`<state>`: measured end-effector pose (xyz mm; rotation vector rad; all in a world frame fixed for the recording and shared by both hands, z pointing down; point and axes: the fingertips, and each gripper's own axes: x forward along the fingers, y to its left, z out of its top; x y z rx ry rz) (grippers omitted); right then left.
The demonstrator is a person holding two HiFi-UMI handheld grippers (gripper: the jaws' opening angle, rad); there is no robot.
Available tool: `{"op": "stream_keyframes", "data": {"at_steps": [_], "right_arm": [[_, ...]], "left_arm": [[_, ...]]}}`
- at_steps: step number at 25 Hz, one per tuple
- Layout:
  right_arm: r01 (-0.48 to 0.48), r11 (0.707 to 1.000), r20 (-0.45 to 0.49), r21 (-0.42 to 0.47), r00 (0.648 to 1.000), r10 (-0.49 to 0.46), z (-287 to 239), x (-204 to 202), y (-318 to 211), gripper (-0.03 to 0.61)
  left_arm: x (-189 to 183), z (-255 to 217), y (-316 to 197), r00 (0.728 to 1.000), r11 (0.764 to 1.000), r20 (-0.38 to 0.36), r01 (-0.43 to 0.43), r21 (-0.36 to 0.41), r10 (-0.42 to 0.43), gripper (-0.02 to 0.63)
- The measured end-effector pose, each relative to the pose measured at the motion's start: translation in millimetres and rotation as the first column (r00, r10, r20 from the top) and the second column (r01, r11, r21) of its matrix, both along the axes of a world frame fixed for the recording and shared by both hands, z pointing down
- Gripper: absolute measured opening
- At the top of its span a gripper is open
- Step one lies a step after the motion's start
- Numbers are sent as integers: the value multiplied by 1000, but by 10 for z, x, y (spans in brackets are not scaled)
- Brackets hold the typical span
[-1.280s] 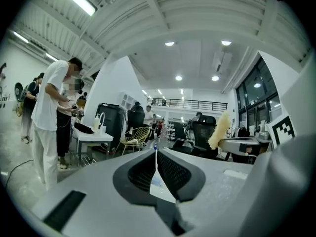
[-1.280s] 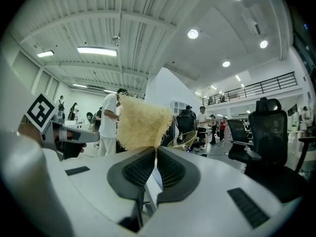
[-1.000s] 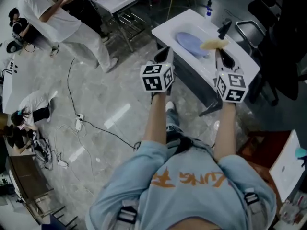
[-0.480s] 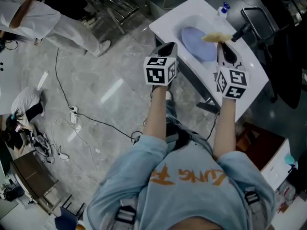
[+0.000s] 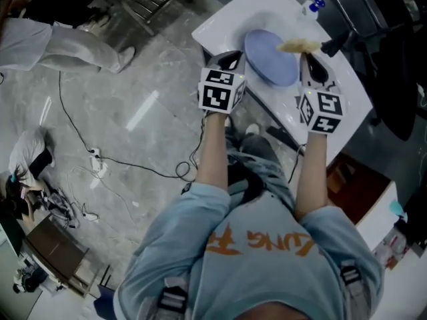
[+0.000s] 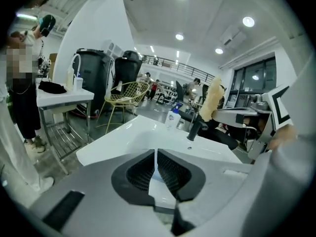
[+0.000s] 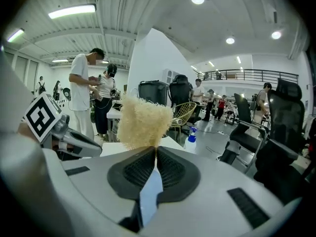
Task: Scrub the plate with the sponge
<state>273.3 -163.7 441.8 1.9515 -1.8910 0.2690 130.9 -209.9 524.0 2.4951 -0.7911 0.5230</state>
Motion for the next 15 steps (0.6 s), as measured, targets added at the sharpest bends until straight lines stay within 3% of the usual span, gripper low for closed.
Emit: {"op": "stream_keyframes", "data": {"at_steps": [5,15], "right_arm": [[-20,999,8,-44,1000,21,202,225,13,15],[62,996,-70,-66,995,-67,533,354,-174,15]], "left_arm": [[146,184,-83,985,997,160,-70,46,62,9],[428,615,-288,966,994,243,-70,-89,90,78]]}}
